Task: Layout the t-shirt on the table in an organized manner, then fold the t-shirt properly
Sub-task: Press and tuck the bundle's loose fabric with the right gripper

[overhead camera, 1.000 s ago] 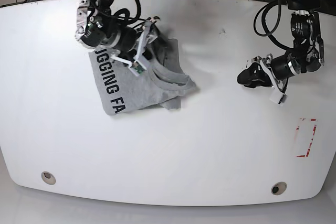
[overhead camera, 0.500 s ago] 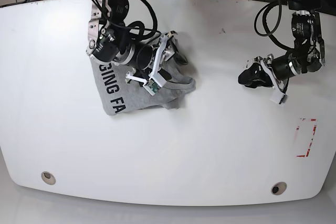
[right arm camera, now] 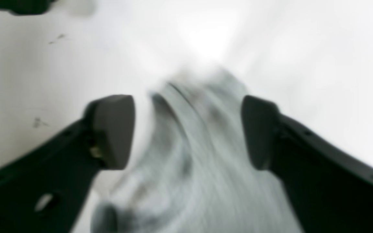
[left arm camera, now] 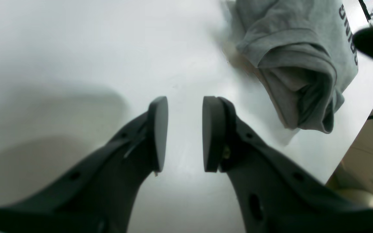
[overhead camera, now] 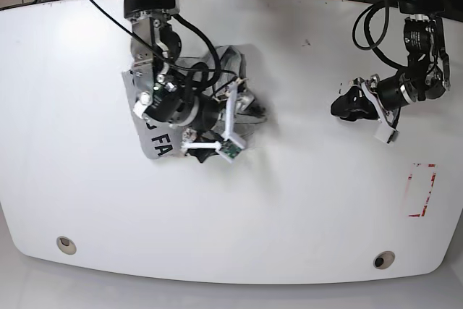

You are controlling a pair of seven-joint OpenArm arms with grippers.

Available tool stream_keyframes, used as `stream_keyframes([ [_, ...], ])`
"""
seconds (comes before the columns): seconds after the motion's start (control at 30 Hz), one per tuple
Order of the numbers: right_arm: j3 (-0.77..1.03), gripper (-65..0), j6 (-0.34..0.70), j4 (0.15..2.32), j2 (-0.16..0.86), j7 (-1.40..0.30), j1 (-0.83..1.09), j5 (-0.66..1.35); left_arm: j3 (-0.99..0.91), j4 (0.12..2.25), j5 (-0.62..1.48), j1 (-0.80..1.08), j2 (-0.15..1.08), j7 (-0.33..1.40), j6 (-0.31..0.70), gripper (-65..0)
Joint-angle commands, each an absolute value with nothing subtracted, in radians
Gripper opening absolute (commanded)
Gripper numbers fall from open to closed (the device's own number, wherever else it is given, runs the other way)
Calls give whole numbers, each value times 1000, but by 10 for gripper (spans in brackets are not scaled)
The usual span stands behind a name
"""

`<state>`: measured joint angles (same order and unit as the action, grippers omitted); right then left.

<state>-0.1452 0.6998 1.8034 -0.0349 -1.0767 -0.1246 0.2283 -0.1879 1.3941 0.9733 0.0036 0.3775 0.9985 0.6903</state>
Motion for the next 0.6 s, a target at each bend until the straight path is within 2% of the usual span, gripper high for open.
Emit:
stream_keyframes([
  [0.0,-177,-125,698,1778,-36,-1027,-151,142,-194,1411,978,-2,394,978,698,-475],
  [0.1,-231,-179,698,1736,-39,-974,-154,47,-196,1412,934,-2,394,978,698,-475],
  [0.33,-260,-444,698,1606,-38,-869,-156,-47,-197,1412,886,1,390,977,698,-475],
  [0.4,-260,-499,698,1563,-35,-839,-157,-48,-197,1412,885,1,390,977,698,-476],
  [0.47,-260,-530,698,1527,-35,-806,-157,-58,-199,1412,883,1,390,977,698,-478],
  [0.57,-260,-531,698,1475,-35,-766,-160,-59,-199,1412,881,2,390,977,698,-478],
])
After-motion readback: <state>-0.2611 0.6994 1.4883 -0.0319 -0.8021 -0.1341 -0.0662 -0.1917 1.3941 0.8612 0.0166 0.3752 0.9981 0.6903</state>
